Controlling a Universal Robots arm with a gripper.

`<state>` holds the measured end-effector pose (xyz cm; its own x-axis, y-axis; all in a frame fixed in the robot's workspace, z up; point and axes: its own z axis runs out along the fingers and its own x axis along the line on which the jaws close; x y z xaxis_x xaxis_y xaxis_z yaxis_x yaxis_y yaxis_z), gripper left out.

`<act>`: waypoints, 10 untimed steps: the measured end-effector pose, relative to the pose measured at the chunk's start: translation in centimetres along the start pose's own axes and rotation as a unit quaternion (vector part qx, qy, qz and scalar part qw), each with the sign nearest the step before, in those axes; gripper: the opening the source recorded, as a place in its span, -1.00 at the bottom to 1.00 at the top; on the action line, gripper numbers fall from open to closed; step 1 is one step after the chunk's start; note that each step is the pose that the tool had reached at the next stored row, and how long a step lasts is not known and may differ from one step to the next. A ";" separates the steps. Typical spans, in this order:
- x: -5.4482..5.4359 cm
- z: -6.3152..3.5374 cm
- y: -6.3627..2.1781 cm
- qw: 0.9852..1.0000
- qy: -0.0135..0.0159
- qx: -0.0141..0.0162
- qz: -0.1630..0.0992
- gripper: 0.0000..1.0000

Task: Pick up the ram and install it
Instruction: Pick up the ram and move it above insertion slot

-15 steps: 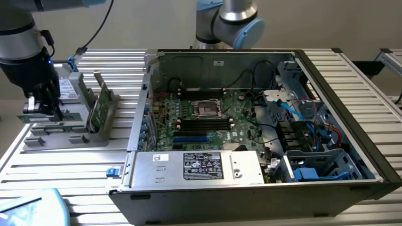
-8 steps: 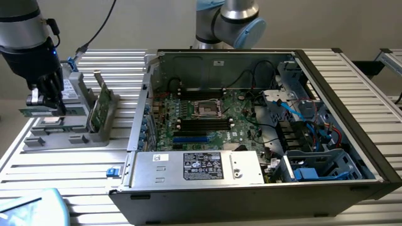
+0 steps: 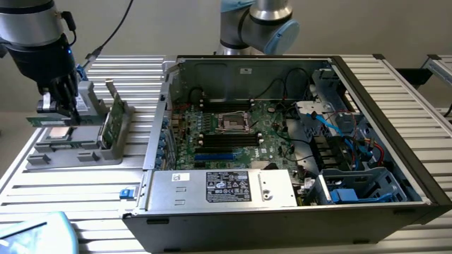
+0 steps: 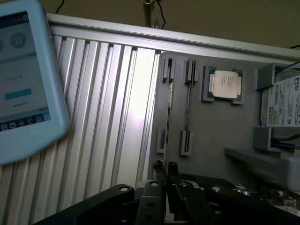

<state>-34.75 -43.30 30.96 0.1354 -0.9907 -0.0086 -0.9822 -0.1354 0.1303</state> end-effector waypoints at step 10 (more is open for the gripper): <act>0.3 -1.96 -1.95 1.000 0.000 0.000 0.000 -0.72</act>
<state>-32.55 -43.30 32.64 0.1354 -0.9908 -0.0086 -0.9822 -0.1353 0.1303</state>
